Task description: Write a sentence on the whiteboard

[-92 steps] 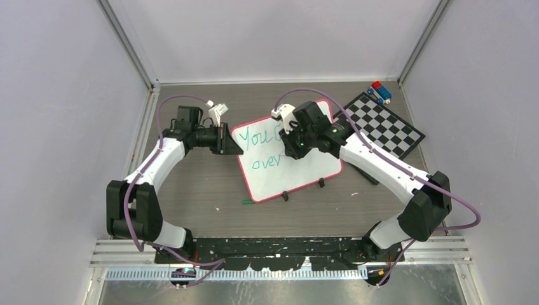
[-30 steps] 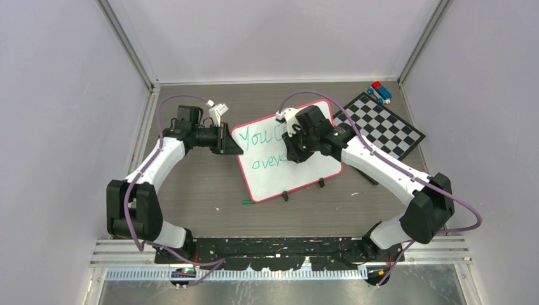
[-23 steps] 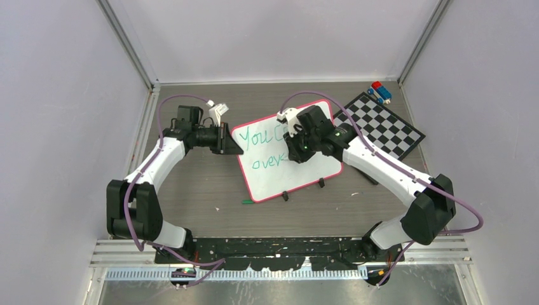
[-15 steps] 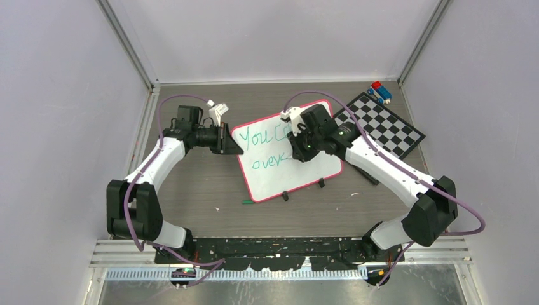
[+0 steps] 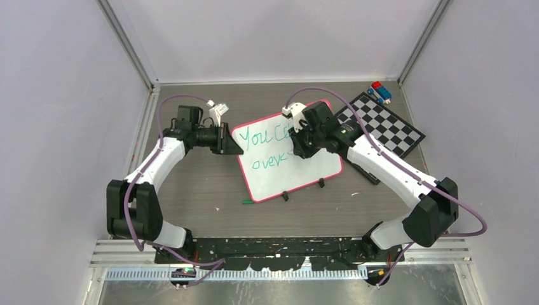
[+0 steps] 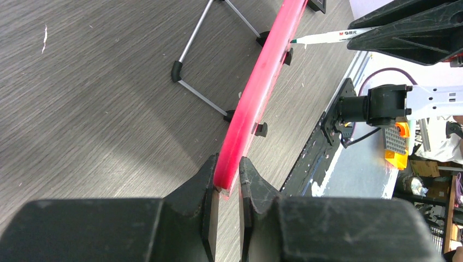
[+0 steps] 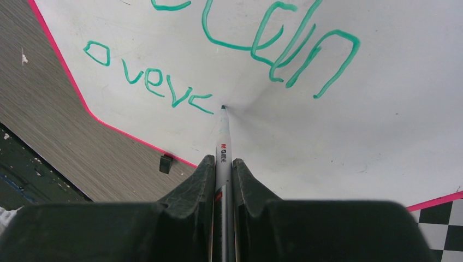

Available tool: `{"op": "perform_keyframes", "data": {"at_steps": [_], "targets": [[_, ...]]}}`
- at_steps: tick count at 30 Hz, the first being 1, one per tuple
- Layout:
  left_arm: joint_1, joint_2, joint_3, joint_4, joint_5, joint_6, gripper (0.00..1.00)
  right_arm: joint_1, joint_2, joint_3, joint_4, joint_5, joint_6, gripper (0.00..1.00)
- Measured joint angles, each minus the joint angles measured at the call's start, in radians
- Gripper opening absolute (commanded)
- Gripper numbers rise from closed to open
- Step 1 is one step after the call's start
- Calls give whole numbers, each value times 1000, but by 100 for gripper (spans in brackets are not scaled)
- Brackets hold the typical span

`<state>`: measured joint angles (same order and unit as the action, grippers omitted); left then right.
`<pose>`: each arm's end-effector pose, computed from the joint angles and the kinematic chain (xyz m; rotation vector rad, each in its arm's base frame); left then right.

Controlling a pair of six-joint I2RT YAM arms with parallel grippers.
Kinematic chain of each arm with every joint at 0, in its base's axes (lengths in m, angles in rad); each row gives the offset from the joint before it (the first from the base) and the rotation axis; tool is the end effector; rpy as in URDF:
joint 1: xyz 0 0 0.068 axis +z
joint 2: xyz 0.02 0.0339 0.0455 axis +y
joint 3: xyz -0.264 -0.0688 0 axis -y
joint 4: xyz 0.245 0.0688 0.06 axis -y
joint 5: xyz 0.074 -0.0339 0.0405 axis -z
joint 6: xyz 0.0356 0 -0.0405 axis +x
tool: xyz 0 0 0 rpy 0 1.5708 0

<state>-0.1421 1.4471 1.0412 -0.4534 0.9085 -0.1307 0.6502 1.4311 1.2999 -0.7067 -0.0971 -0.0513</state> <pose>0.2918 -0.0701 0.2612 0.4283 2.2861 -1.2227 0.2424 0.1887 0.3210 -0.8814 2.2764 0.3896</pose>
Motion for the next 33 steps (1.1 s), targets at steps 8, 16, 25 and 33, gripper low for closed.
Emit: {"op": "perform_keyframes", "data": {"at_steps": [8,16,25,33], "targets": [[0,0,0,0,0,2,0,0,10,0,3,-6,1,0],[0,0,0,0,-1,4,0,0,9,-26,2,-19,1,0],[0,0,0,0,0,4,0,-20,-3,-35,-8,-16,-16,0],[0,0,0,0,0,4,0,-33,-4,-11,-19,-12,-24,0]]}}
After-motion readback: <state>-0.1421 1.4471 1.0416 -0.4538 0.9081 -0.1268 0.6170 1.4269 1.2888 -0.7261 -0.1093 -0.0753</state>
